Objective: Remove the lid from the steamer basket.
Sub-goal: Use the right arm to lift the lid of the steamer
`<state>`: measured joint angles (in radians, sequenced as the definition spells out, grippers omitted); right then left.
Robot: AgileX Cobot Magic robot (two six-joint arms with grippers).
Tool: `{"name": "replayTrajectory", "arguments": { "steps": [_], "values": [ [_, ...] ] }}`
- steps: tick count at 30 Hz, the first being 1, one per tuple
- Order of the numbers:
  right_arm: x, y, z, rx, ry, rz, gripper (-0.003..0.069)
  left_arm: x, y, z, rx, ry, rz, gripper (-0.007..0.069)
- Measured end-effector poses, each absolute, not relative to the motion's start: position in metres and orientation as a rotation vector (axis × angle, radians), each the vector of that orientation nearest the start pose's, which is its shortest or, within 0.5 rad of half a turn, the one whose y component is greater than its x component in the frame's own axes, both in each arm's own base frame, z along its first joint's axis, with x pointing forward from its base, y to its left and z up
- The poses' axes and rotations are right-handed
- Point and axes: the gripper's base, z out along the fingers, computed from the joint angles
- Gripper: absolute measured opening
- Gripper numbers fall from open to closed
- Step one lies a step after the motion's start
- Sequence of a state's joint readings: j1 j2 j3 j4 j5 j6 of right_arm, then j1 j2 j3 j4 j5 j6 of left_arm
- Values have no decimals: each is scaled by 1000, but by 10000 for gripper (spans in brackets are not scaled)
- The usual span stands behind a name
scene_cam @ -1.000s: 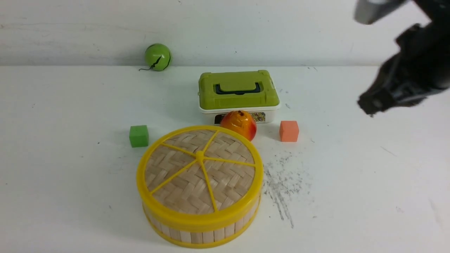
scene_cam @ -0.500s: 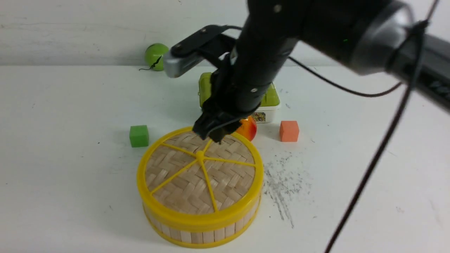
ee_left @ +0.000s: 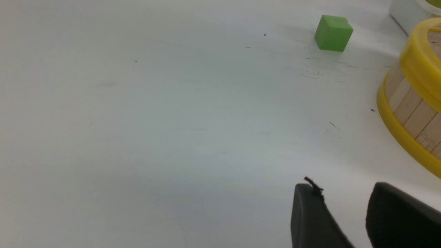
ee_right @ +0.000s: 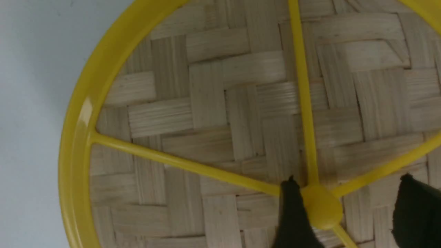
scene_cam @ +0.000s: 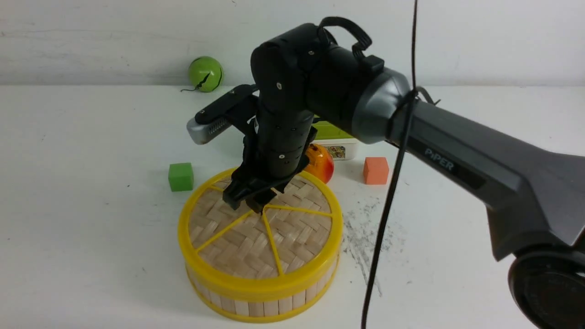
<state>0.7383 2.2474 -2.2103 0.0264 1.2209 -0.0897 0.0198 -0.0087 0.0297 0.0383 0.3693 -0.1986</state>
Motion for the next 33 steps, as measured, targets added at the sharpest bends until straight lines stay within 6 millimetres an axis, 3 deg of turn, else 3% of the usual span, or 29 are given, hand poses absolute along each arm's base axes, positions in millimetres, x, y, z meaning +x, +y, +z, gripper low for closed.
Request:
{"name": "replayTrajectory", "arguments": {
  "steps": [9, 18, 23, 25, 29, 33],
  "values": [
    [362, 337, 271, -1090, 2519, 280, 237, 53, 2, 170, -180, 1866, -86, 240],
    [362, 338, 261, -1107, 2558, 264, 213, 53, 2, 170, -180, 1866, -86, 240],
    [362, 338, 262, -1108, 2558, 264, 106, 53, 2, 170, -180, 1866, -86, 240],
    [362, 338, 262, -1108, 2558, 264, 106, 53, 2, 170, -180, 1866, -86, 240],
    [363, 338, 269, -1107, 2550, 267, 107, 53, 2, 170, -180, 1866, -86, 240],
    [363, 339, 291, -1084, 2487, 297, 107, 53, 2, 170, -180, 1866, -86, 240]
  ]
}}
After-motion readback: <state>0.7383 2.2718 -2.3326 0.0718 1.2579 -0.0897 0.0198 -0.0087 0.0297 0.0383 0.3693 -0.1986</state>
